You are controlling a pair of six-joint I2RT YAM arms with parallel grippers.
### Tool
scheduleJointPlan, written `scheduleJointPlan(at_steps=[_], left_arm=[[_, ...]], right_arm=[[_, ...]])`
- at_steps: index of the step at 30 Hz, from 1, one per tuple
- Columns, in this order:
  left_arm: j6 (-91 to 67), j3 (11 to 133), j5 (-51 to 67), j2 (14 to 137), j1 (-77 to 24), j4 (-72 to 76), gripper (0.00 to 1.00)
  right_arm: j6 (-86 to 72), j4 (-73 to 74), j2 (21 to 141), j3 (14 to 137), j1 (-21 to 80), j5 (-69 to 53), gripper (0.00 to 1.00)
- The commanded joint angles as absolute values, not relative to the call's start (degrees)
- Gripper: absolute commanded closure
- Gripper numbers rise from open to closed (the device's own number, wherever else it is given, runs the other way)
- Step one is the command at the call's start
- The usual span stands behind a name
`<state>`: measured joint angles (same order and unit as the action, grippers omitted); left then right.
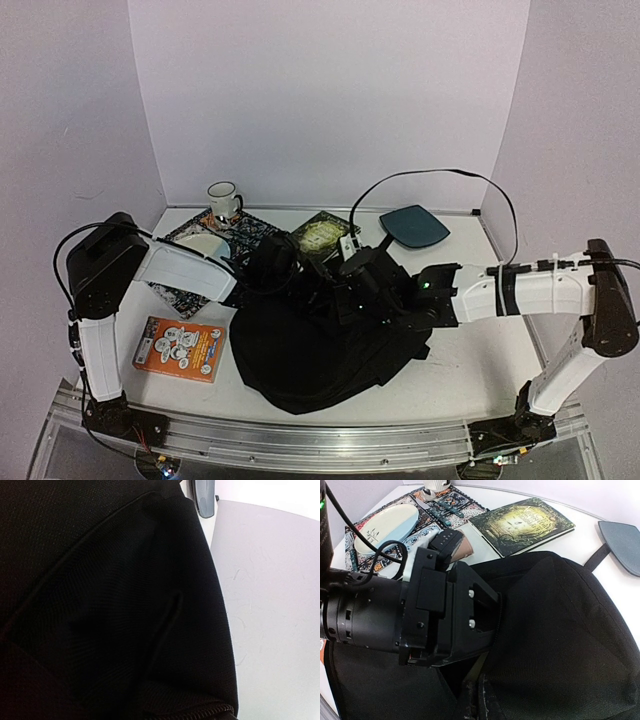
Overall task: Pack the student bag
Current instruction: Place the pen in the lower front pocket of the bag, then hold the student bag at the center of the board.
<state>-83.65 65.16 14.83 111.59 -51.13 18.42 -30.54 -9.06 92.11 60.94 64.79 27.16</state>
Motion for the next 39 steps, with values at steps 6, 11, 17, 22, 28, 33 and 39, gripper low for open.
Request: scheduleJointPlan(at_steps=[6,11,17,22,28,33,39], left_arm=[[-71.9,60.2,13.6,100.8,-50.5,24.4,0.53],[-66.0,54.7,13.1,93.8,-50.0,22.1,0.50],[-53.6,57.1,8.5,88.9,-47.1,7.2,0.43],[-42.8,63.5,7.8,92.5,-42.2,-6.2,0.40],[-35.9,69.6,12.5,101.0,-39.5,-11.7,0.39],[-33.0,73.2,15.5,106.3,-38.9,-14.1,0.39],[-30.2,75.8,17.2,109.1,-38.4,-16.7,0.39]], right_arm=[[-30.1,-8.6,88.3,58.2,64.8,27.8,1.00],[-30.4,-8.1,89.0,57.1,64.5,27.2,1.00],[-30.4,-7.8,91.5,56.4,64.5,23.6,1.00],[-30.6,-7.5,94.0,55.3,64.4,19.7,1.00],[-29.6,-5.4,97.2,57.5,64.5,14.0,0.91],[-25.4,-2.5,95.9,63.5,64.4,10.6,0.71],[-18.6,1.4,94.5,69.8,61.9,8.6,0.61]])
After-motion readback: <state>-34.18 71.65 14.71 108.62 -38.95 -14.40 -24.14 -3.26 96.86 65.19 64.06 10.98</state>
